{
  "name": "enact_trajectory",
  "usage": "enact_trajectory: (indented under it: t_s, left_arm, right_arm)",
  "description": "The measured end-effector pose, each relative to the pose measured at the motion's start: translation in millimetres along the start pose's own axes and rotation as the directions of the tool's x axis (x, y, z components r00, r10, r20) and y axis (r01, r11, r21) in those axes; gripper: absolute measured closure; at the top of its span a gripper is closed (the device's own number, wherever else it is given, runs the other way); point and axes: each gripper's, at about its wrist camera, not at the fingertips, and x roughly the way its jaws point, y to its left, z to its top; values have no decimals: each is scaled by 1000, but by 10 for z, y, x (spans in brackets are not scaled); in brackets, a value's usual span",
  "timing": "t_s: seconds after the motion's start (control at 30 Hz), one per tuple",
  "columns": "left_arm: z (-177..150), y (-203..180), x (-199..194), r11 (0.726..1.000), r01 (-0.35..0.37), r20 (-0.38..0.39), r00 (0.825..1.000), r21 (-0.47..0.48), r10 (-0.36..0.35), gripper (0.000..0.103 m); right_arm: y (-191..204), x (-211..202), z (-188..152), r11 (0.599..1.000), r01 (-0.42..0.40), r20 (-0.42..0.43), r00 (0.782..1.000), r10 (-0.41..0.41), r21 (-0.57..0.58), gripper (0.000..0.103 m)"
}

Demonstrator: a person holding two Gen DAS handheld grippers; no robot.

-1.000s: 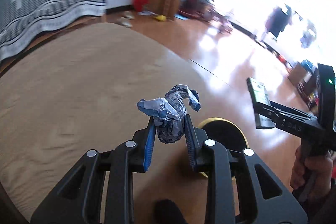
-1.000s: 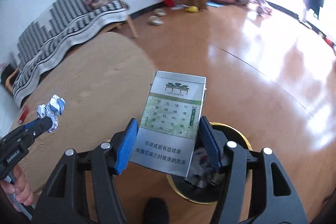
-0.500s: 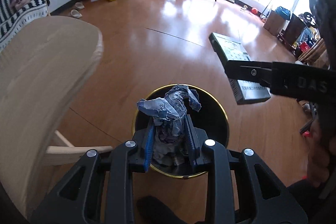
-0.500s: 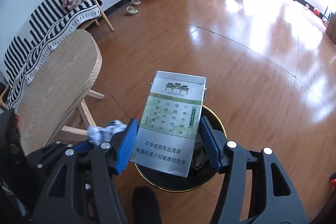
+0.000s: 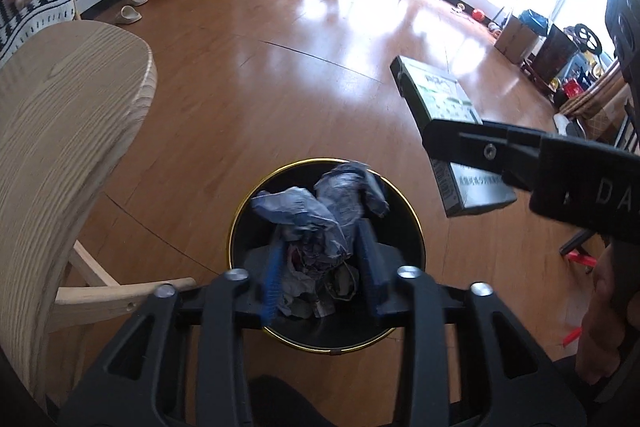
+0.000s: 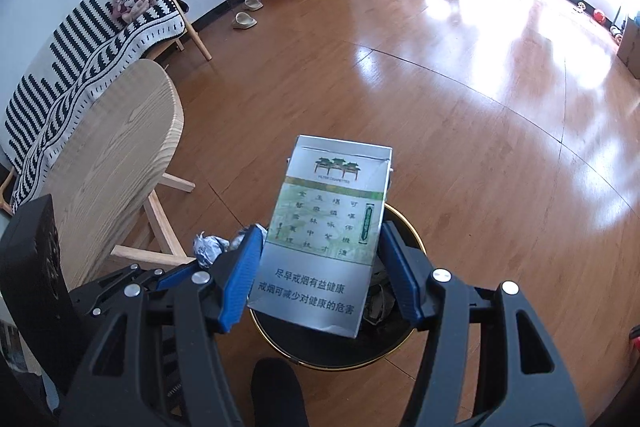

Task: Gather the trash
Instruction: 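Carry both items to the black bin and open both tools to drop them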

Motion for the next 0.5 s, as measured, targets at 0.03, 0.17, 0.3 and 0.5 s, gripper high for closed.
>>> enact_trajectory:
  t_s: [0.03,0.17,0.3,0.5]
  left_arm:
    - [-7,-8,3,1000,-1,2,1000,7,1,49]
    - [-26,-18,-29,1000,-10,2,1000,22,10,43]
    - [-41,25,-112,999,-24,15,1000,22,24,42]
    - [-21,153,-252,999,-50,35,998,2,50,38]
  right_arm:
    - [7,12,-6,1000,1,-4,1000,-1,0,43]
    - [35,38,-13,1000,5,-11,1000,-5,-7,43]
    - [52,68,-8,1000,4,-22,1000,-5,-17,43]
    - [119,117,-12,999,10,-37,999,-11,-36,43]
